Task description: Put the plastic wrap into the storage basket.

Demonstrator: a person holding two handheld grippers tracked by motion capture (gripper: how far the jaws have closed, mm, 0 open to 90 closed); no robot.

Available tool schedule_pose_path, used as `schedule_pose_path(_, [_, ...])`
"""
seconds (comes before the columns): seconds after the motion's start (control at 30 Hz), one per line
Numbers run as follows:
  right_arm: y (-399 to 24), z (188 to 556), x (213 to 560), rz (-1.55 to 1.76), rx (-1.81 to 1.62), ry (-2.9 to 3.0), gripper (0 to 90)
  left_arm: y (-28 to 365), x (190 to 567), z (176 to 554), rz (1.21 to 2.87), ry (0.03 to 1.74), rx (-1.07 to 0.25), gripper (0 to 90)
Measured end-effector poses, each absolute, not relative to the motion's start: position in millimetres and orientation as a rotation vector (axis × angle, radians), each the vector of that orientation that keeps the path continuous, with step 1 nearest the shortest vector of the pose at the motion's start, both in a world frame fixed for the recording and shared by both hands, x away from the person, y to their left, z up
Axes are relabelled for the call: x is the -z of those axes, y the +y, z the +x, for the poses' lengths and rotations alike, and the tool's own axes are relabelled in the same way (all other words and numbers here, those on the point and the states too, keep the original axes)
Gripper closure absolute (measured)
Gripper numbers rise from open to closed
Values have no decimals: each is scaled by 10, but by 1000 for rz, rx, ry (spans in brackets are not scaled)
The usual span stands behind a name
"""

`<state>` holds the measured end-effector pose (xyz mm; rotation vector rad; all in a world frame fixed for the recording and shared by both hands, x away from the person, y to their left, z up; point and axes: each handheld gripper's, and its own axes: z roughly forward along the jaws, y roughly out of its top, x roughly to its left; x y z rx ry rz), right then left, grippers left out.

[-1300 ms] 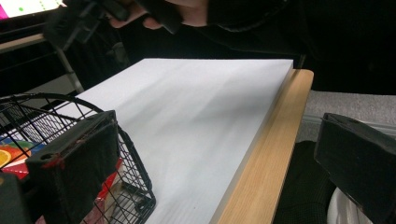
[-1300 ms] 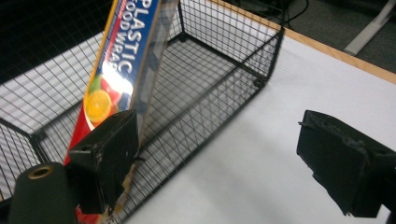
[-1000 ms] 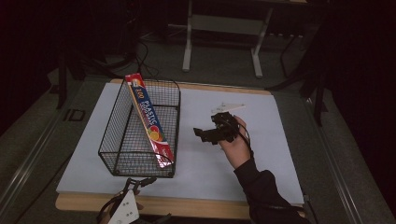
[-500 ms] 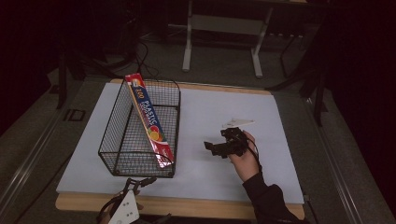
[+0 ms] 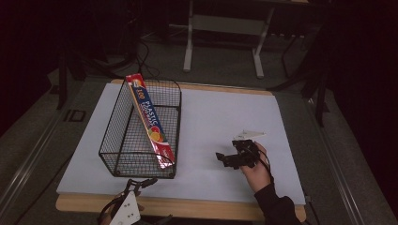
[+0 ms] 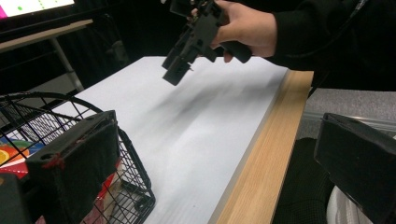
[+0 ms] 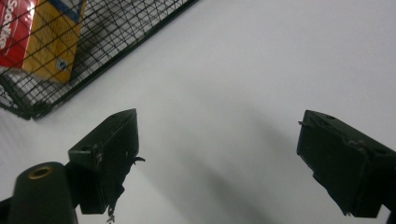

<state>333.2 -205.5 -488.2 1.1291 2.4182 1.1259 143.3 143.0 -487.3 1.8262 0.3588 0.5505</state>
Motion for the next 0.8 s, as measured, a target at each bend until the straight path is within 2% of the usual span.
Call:
schedule_pose_path(0.43, [-2283, 3221, 4989, 1154, -1124, 2408, 132, 1425, 4875, 1431, 1829, 356, -550, 7])
schedule_pose_path(0.8, [-2258, 3226, 5051, 1109, -1108, 2412, 132, 1422, 4878, 1434, 1836, 356, -546, 7])
